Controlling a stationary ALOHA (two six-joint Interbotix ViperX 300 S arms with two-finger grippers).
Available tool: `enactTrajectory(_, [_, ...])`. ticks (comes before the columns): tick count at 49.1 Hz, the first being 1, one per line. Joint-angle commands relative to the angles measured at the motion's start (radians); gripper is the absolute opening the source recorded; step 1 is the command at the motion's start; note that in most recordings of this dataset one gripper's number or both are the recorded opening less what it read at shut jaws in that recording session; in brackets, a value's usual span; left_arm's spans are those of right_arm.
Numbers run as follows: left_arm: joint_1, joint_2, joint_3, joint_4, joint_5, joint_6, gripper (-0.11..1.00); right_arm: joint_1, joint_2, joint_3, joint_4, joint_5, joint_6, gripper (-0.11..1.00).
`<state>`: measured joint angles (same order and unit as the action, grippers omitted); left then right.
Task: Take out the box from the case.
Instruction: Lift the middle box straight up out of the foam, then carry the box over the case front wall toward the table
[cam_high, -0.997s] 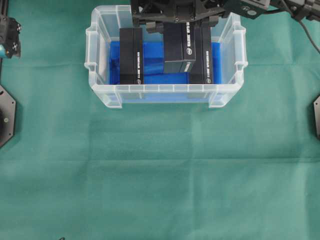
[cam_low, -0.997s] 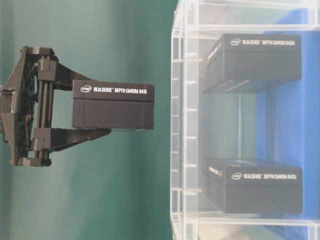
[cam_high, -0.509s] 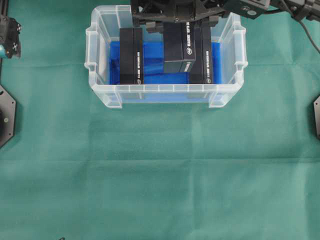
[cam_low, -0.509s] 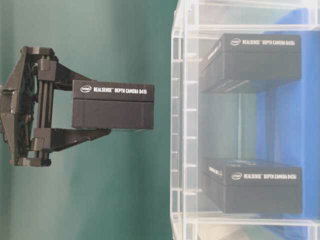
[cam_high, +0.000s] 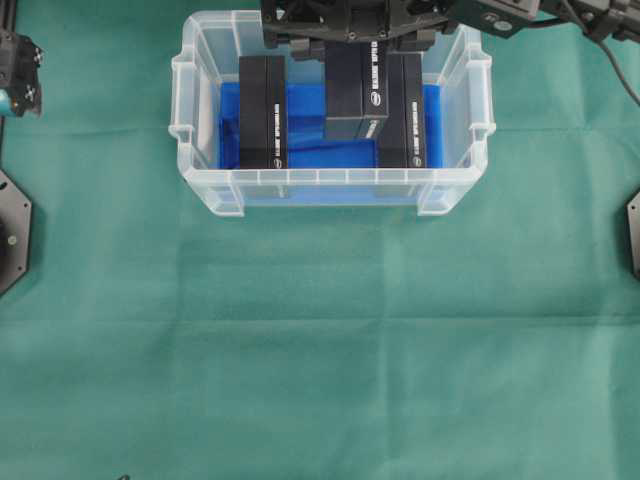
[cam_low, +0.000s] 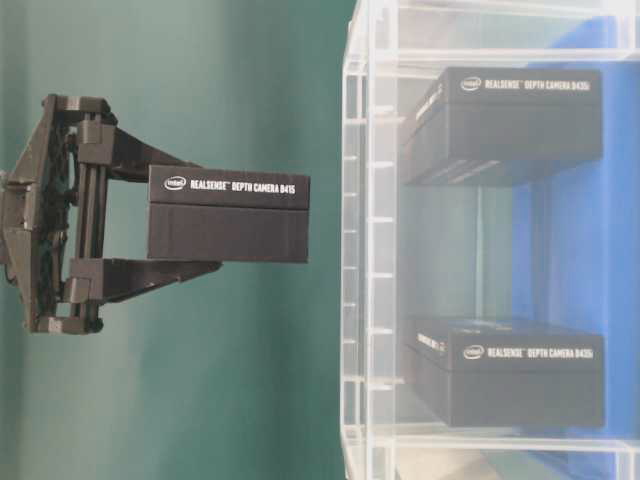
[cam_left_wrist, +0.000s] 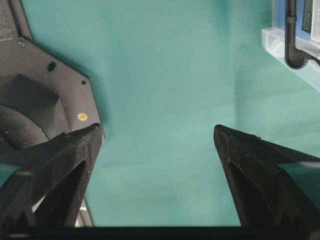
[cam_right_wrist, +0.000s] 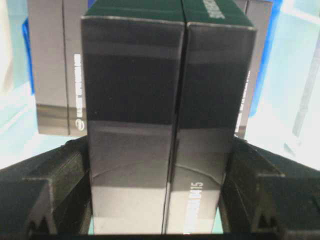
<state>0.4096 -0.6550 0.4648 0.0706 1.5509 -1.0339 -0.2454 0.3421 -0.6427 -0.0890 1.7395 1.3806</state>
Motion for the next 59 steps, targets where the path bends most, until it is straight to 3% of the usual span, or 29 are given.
enactTrajectory(1, [0.003, -0.003, -0.017, 0.002, 0.002, 0.0, 0.98, 0.0, -0.055, -0.034, -0.003, -0.003, 0.0, 0.66])
enactTrajectory(26, [0.003, -0.003, -0.017, 0.002, 0.005, 0.002, 0.98, 0.051, -0.055, -0.034, -0.002, 0.0, 0.012, 0.66])
enactTrajectory(44, [0.002, -0.003, -0.015, 0.002, 0.005, 0.0, 0.98, 0.167, -0.052, -0.034, -0.026, 0.003, 0.101, 0.66])
enactTrajectory(59, [0.003, -0.003, -0.015, 0.002, 0.006, 0.0, 0.98, 0.293, -0.046, -0.034, -0.031, 0.005, 0.225, 0.66])
